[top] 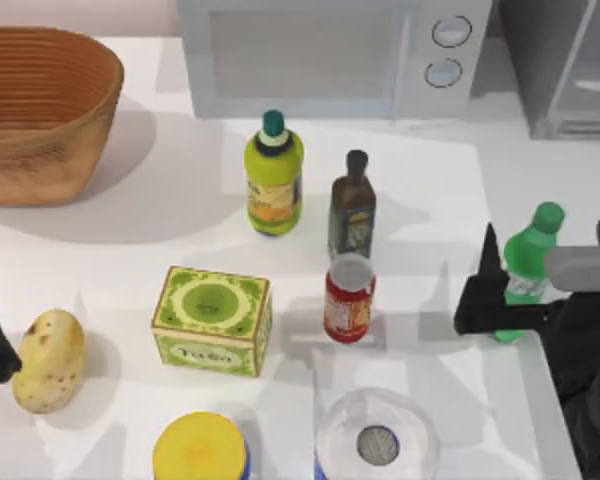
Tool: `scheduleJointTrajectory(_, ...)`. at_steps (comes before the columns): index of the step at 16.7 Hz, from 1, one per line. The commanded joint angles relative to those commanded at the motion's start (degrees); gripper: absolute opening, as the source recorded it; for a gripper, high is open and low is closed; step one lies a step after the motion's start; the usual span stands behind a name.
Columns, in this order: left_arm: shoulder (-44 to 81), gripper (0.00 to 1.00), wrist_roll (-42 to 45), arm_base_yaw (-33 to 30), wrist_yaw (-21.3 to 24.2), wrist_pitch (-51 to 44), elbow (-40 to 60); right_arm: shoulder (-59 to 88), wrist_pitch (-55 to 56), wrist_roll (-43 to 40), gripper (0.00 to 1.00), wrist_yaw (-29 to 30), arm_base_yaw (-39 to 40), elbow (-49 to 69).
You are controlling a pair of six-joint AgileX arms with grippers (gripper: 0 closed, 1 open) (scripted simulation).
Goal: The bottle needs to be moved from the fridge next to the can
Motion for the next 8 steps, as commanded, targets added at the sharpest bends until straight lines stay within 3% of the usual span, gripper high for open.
scheduleJointTrajectory(8,0.0,1.0,0.0,0.0,0.0,0.0,0.0,-33.85,-30.34,-0.58,1.0,-13.54,-13.32,1.04)
